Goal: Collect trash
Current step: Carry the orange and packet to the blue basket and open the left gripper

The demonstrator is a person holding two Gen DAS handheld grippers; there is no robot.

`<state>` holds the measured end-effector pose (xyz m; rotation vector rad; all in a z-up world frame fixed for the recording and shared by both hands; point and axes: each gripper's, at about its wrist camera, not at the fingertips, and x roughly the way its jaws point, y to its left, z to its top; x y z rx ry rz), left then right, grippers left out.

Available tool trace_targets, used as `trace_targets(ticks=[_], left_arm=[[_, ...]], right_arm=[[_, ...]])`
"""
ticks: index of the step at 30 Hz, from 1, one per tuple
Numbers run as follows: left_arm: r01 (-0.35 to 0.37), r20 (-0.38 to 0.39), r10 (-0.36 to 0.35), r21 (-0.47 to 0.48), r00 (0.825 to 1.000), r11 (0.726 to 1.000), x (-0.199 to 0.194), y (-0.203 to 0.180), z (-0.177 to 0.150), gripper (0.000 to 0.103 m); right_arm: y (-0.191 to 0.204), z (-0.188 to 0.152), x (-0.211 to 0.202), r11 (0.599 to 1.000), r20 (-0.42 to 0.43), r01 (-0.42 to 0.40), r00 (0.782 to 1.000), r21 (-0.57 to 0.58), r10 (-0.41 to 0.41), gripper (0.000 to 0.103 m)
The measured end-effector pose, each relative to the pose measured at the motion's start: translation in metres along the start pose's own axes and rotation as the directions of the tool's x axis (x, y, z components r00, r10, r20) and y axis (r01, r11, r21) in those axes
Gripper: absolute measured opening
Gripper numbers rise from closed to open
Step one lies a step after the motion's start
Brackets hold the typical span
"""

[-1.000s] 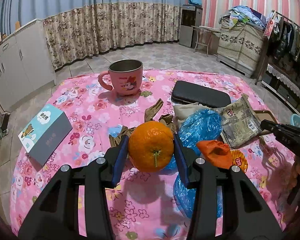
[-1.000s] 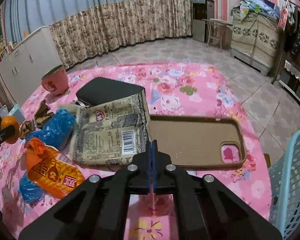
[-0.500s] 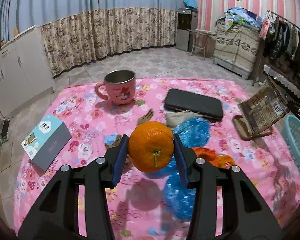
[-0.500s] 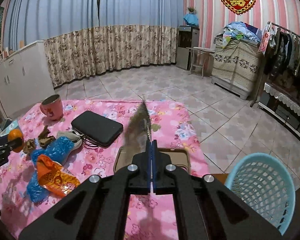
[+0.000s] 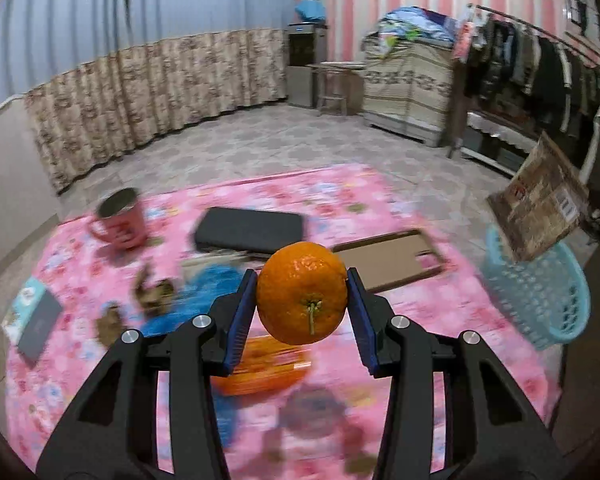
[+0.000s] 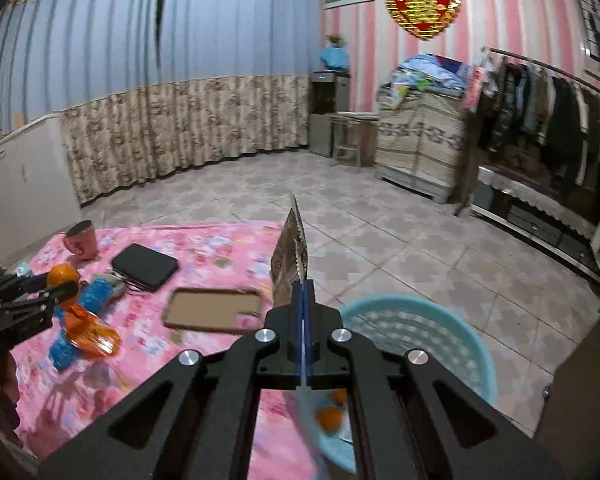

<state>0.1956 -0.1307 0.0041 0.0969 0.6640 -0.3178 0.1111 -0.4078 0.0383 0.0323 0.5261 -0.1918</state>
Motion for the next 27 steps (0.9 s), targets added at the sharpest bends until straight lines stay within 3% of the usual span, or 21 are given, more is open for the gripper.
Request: trace_targets(ticks=[6, 12, 17, 22, 23, 24, 26, 27], left_arm=[[0.110, -0.011, -0.109, 0.060, 0.994, 0.992, 0.018, -0.089, 0.006, 0.043], [0.207, -0.049, -0.203, 0.112, 0.978, 0.972, 0.045, -0.167, 0.004, 0.043], [0.246, -0.074, -0.236, 0.178, 0.969, 0.953, 0.066, -0.220, 0.002, 0.043], [0.252, -0.078, -0.240, 0.230, 0.968, 0.940, 0.078, -0.247, 0.004, 0.045], [0.251, -0.075, -0.240, 0.232, 0.968, 0.940, 0.079, -0.248, 0.005, 0.050], [0.240, -0.062, -0.232, 0.232, 0.971, 0.943, 0.078, -0.248, 0.007, 0.065], [0.203, -0.026, -0.203, 0.228, 0.979, 0.952, 0.075, -0.244, 0.011, 0.080], [0.190, -0.012, -0.192, 0.224, 0.981, 0.956, 0.072, -0.240, 0.013, 0.082]], right_arm=[[-0.052, -0.034, 0.000, 0.995, -0.047, 0.086, 0.995, 0.045, -0.084, 0.001], [-0.093, -0.063, 0.011, 0.985, -0.080, 0.121, 0.991, 0.126, -0.111, 0.001], [-0.114, -0.076, 0.020, 0.975, -0.091, 0.132, 0.989, 0.176, -0.117, 0.001], [-0.124, -0.082, 0.031, 0.970, -0.099, 0.134, 0.988, 0.204, -0.116, 0.001], [-0.125, -0.083, 0.032, 0.969, -0.101, 0.135, 0.988, 0.207, -0.116, 0.001], [-0.126, -0.083, 0.033, 0.969, -0.102, 0.136, 0.988, 0.208, -0.116, 0.001], [-0.127, -0.085, 0.035, 0.969, -0.103, 0.136, 0.988, 0.208, -0.116, 0.001], [-0.127, -0.085, 0.035, 0.969, -0.103, 0.134, 0.988, 0.209, -0.114, 0.001]])
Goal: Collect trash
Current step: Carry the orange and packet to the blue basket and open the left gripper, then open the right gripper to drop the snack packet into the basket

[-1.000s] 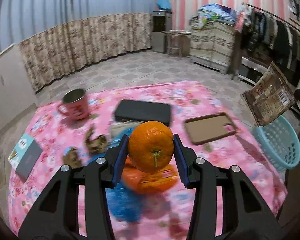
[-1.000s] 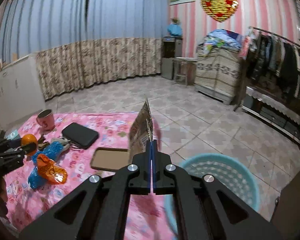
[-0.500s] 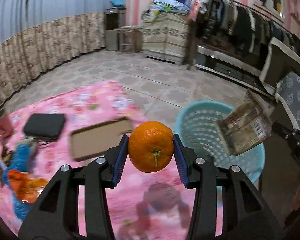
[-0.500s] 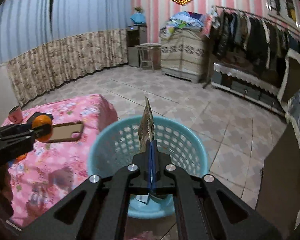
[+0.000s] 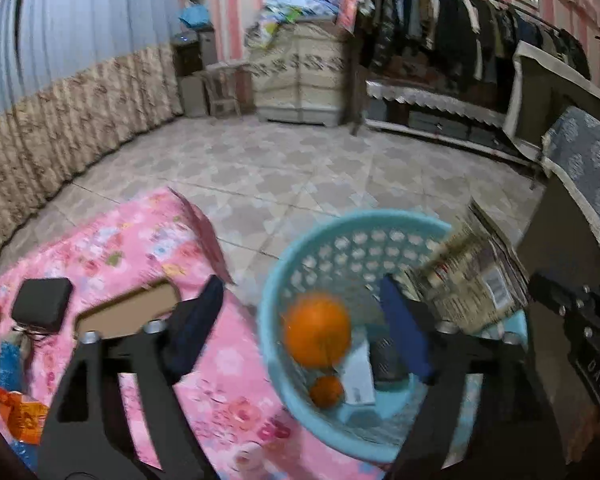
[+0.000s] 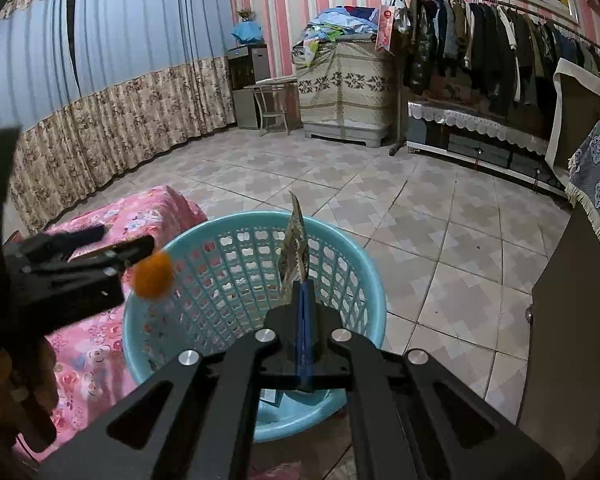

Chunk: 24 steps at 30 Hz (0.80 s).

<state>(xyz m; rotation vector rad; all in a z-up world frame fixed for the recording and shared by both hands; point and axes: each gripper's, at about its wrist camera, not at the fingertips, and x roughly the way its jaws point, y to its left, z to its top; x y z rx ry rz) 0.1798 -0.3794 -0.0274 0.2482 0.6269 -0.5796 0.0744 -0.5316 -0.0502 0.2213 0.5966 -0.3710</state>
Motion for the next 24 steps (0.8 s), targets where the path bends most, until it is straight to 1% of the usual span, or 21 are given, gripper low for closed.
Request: trace_targets(ticks=[2, 5, 6, 12, 17, 19, 22, 23, 24], left_arm=[[-0.019, 0.006, 0.019, -0.012, 1.000, 1.000, -0.006, 0.009, 0.002, 0.084], [-0.066, 0.024, 0.068, -0.044, 0.997, 0.997, -0.019, 0.027, 0.002, 0.093], [-0.076, 0.031, 0.078, -0.057, 0.996, 0.995, -0.025, 0.034, 0.001, 0.094], [-0.131, 0.064, 0.138, -0.100, 0.988, 0.986, -0.055, 0.067, -0.004, 0.097], [-0.155, 0.085, 0.166, -0.120, 0.982, 0.981, -0.080, 0.088, -0.009, 0.097], [-0.178, 0.102, 0.190, -0.115, 0.976, 0.977, -0.092, 0.095, -0.012, 0.097], [-0.238, 0.125, 0.250, -0.107, 0.960, 0.965, -0.115, 0.114, -0.023, 0.097], [-0.248, 0.124, 0.261, -0.111, 0.957, 0.962, -0.121, 0.121, -0.026, 0.097], [-0.259, 0.120, 0.273, -0.119, 0.955, 0.958, -0.128, 0.133, -0.031, 0.097]], right_arm=[[0.001, -0.001, 0.001, 1.000, 0.000, -0.002, 1.000, 0.000, 0.002, 0.001], [0.005, -0.005, 0.004, 1.000, -0.004, -0.010, 1.000, -0.005, 0.010, 0.001], [0.008, -0.005, 0.005, 1.000, -0.005, -0.012, 1.000, -0.007, 0.012, 0.001], [0.021, -0.006, 0.017, 0.999, -0.025, -0.030, 0.999, -0.024, 0.029, 0.001], [0.033, 0.006, 0.027, 0.999, -0.034, -0.026, 0.999, -0.046, 0.024, 0.001], [0.036, 0.011, 0.029, 0.999, -0.036, -0.008, 0.999, -0.051, 0.006, 0.002], [0.040, 0.014, 0.037, 0.998, -0.066, 0.018, 0.998, -0.061, -0.022, 0.002], [0.041, 0.013, 0.039, 0.998, -0.076, 0.024, 0.997, -0.062, -0.029, 0.006], [0.042, 0.012, 0.042, 0.998, -0.085, 0.031, 0.996, -0.062, -0.036, 0.027]])
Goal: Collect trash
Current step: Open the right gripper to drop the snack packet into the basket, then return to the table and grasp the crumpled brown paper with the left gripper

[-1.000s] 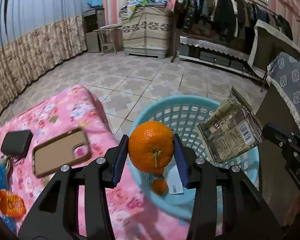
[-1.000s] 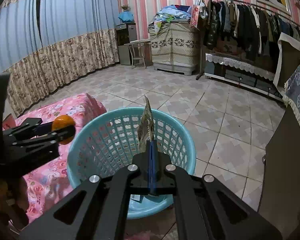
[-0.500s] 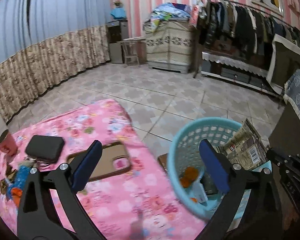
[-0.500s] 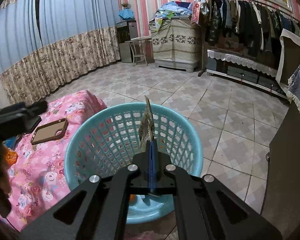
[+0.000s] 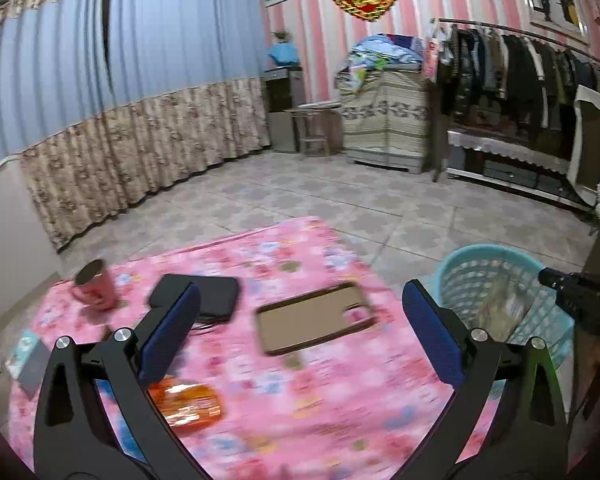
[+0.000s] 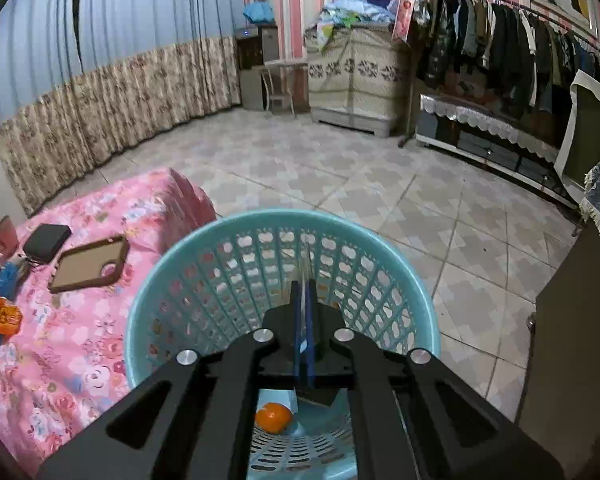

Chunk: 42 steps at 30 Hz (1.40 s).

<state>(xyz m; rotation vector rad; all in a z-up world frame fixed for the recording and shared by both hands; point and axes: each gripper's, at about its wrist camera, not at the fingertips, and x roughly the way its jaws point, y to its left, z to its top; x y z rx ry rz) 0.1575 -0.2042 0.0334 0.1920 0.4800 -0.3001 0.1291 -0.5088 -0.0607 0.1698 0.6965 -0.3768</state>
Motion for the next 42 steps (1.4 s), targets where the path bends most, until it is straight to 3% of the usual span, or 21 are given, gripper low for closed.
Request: trace_targets(ticks=[1, 2, 9, 12, 17, 20, 25, 35, 42], left_arm=[[-0.011, -0.004, 0.011, -0.007, 1.000, 1.000, -0.003, 0.012, -0.003, 0.097], [-0.021, -0.007, 0.021, -0.012, 1.000, 1.000, -0.006, 0.022, -0.005, 0.097], [-0.163, -0.043, 0.161, -0.049, 0.986, 0.985, -0.017, 0.119, -0.031, 0.097], [-0.198, -0.066, 0.195, -0.045, 0.979, 0.979, -0.016, 0.155, -0.039, 0.097], [-0.234, -0.103, 0.223, -0.116, 0.969, 0.965, -0.010, 0.202, -0.058, 0.097], [-0.222, -0.117, 0.203, -0.182, 0.972, 0.958, -0.003, 0.222, -0.067, 0.097], [-0.247, -0.115, 0.228, -0.203, 0.967, 0.947, -0.004, 0.244, -0.075, 0.097], [-0.291, -0.211, 0.231, -0.326, 0.950, 0.900, 0.016, 0.288, -0.099, 0.097], [-0.302, -0.249, 0.223, -0.346, 0.942, 0.888, 0.027, 0.300, -0.110, 0.097]], right_arm=[[0.001, -0.001, 0.000, 1.000, 0.004, 0.008, 1.000, 0.002, -0.008, 0.066], [0.003, -0.002, -0.001, 1.000, 0.017, 0.016, 1.000, -0.001, -0.016, 0.077], [0.027, -0.005, -0.020, 0.999, 0.052, 0.027, 0.998, -0.045, -0.025, 0.078], [0.055, -0.005, -0.042, 0.996, 0.107, 0.004, 0.994, -0.092, 0.006, 0.087], [0.110, -0.008, -0.071, 0.983, 0.138, -0.084, 0.985, -0.163, 0.107, 0.089], [0.143, -0.012, -0.081, 0.971, 0.139, -0.128, 0.978, -0.204, 0.158, 0.089], [0.194, -0.010, -0.087, 0.947, 0.103, -0.235, 0.960, -0.219, 0.262, 0.089], [0.277, -0.008, -0.068, 0.916, 0.037, -0.320, 0.940, -0.243, 0.339, 0.089], [0.307, -0.004, -0.039, 0.924, 0.031, -0.319, 0.943, -0.211, 0.333, 0.089]])
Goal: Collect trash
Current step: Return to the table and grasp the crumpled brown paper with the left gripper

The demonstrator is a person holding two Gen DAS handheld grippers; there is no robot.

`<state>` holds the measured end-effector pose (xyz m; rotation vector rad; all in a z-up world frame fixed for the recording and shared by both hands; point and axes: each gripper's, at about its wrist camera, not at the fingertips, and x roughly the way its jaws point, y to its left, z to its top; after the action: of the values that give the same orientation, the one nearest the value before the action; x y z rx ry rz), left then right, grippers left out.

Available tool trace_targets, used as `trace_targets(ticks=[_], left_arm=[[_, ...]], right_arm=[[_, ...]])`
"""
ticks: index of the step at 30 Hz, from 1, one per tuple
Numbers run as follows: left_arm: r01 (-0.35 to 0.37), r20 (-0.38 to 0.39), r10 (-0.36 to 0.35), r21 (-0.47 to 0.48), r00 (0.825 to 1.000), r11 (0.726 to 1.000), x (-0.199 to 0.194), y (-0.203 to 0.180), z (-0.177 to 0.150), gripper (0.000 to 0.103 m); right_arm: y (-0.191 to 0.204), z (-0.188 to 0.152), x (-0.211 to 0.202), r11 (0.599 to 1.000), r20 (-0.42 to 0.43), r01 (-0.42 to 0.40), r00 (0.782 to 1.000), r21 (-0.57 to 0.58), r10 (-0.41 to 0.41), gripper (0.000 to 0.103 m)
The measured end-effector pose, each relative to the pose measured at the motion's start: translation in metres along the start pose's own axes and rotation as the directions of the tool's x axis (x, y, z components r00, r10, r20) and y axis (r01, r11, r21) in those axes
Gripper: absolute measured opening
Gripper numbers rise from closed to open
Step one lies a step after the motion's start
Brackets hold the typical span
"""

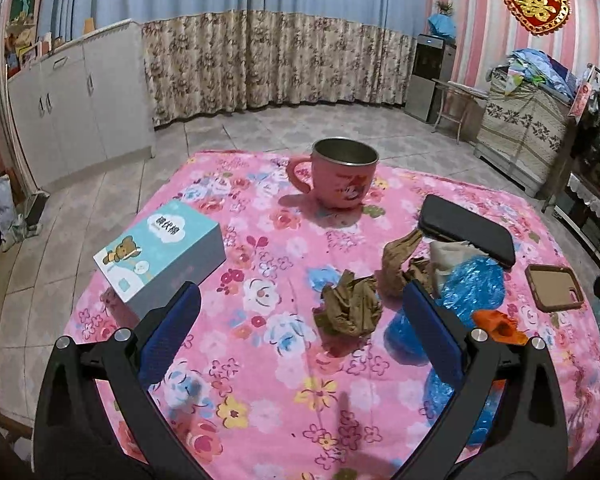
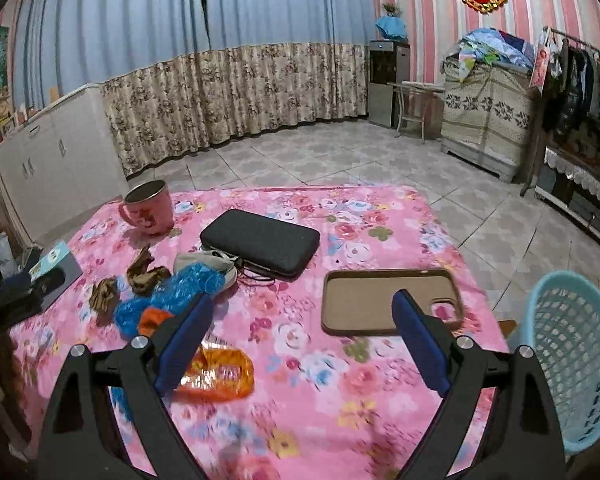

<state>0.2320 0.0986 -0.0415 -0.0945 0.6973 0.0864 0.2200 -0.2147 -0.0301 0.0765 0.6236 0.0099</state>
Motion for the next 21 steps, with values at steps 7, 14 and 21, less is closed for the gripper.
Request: trace_targets(ticks=[7, 14, 21], left_arm=[[0.006, -0.075, -0.005, 0.004, 0.997, 1.000, 0.026, -0.002, -0.011, 0.097], [0.046, -0.142, -0.047, -0.007, 0.989, 0.999, 0.053, -0.017, -0.016, 0.097], [0.089, -0.193, -0.086, 0.009, 0.977, 0.996, 0.070, -0.029, -0.019, 0.053]], right_arm=[[0.010, -0.023, 0.016, 0.980, 0.023, 0.105, 0.994, -0.167, -0.103, 0.089], [0.008, -0.023, 0.014, 0.973, 0.018, 0.117, 0.993, -0.200, -0.115, 0.089], [0.008, -0.025, 0.017, 0.981, -0.031, 0.067, 0.997, -0.184, -0.074, 0.089]])
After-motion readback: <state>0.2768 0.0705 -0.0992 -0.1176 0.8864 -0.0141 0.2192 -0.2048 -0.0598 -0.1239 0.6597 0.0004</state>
